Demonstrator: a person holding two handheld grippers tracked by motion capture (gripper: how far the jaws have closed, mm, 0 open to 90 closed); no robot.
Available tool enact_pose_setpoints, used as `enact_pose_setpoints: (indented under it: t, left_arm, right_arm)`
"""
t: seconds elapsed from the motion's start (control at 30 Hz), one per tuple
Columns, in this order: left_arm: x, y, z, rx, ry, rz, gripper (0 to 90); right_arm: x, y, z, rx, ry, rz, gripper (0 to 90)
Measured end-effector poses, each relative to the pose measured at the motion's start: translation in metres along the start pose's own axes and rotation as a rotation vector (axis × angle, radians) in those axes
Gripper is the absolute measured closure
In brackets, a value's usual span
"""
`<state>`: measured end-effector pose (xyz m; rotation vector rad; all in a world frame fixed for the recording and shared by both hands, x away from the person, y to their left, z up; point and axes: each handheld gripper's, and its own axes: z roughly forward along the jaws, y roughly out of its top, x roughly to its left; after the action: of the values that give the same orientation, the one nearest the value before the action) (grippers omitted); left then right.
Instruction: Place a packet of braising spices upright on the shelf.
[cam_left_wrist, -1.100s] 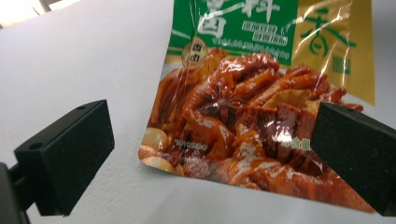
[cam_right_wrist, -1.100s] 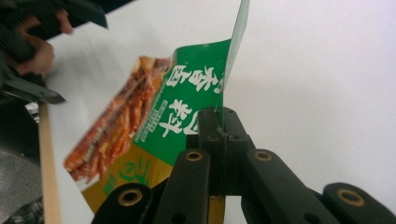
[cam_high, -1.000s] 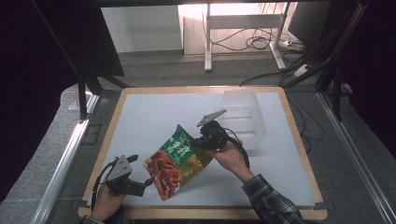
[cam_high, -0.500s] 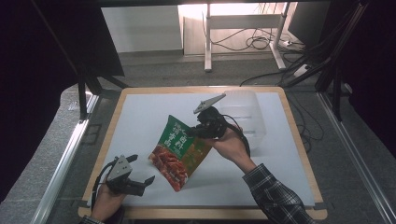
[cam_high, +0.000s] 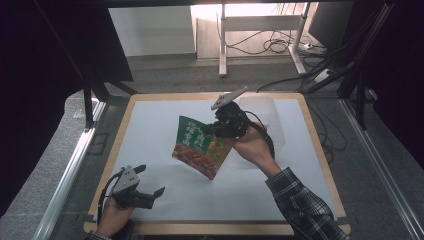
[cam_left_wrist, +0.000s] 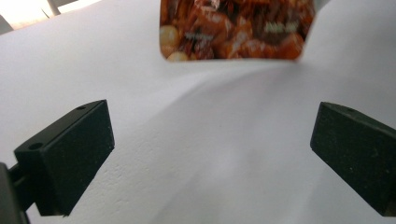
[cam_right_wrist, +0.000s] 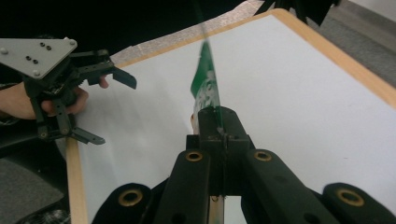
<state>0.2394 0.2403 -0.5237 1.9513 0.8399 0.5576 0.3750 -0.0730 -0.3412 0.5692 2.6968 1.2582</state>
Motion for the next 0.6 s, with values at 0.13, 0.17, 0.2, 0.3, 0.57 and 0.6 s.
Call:
enact_pose_setpoints:
  t: [0.13,0.17,0.2,0.3,0.57,0.6]
  left_arm:
    - [-0.001,0.000,0.001,0.000,-0.002,0.000,0.0]
    - [0.000,0.000,0.001,0.002,-0.002,0.001,0.0]
    - [0.000,0.000,0.001,0.002,-0.002,0.001,0.0]
    - [0.000,0.000,0.001,0.005,-0.002,0.006,0.0]
    - [-0.001,0.000,0.002,0.009,-0.007,0.007,0.0]
    - [-0.001,0.000,0.002,0.009,-0.007,0.007,0.0]
  right_arm:
    - [-0.005,0.005,-0.009,-0.003,-0.037,-0.010,90.0]
    - [-0.009,0.007,-0.013,-0.009,-0.051,-0.009,90.0]
    - [-0.009,0.007,-0.013,-0.009,-0.051,-0.009,90.0]
    - [-0.015,0.011,-0.022,-0.022,-0.072,-0.012,90.0]
    - [-0.025,0.020,-0.037,-0.035,-0.072,-0.003,90.0]
    - [-0.026,0.021,-0.039,-0.040,-0.075,-0.007,89.9]
